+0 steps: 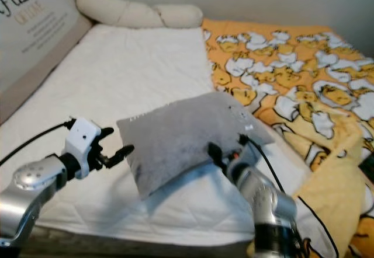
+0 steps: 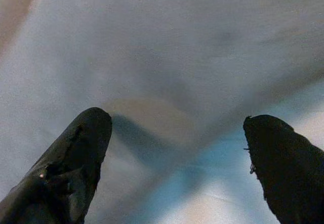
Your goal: Clean up the room
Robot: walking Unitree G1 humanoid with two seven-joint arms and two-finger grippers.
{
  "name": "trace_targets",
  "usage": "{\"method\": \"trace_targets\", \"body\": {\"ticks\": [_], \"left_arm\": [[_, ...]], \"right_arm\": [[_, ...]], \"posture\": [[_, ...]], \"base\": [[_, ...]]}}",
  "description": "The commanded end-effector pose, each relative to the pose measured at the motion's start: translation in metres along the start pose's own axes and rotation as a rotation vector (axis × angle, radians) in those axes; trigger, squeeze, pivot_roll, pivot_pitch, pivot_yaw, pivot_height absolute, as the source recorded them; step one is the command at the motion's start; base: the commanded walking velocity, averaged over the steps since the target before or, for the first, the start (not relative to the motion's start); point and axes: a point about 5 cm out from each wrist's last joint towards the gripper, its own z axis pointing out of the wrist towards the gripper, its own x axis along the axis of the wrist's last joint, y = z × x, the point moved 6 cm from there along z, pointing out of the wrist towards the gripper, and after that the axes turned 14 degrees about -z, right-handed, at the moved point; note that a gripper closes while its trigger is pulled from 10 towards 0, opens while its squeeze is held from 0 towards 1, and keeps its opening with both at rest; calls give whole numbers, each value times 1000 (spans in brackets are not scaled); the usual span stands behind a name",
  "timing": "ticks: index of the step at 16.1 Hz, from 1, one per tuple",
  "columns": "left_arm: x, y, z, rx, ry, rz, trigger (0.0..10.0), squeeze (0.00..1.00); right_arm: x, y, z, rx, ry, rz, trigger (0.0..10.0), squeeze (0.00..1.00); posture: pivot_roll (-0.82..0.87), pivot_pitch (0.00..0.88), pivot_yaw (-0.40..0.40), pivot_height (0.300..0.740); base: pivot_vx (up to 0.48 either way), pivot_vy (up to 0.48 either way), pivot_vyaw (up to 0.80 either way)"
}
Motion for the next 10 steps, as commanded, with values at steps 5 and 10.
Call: {"method": "trace_targets", "body": {"ticks": [5,10], "left_arm": [[4,6,-2,-105,-36,38,10000,0],[-1,7,-4,-127,-60,44,10000,0]], "right_arm": [[-8,-35,29,243,-21,328,10000,1000],[-9,-38,51,175,24,428,10000,0]], "posture": [[80,0,22,740],[90,0,23,740]], "base": [[0,0,0],[0,0,0]]}}
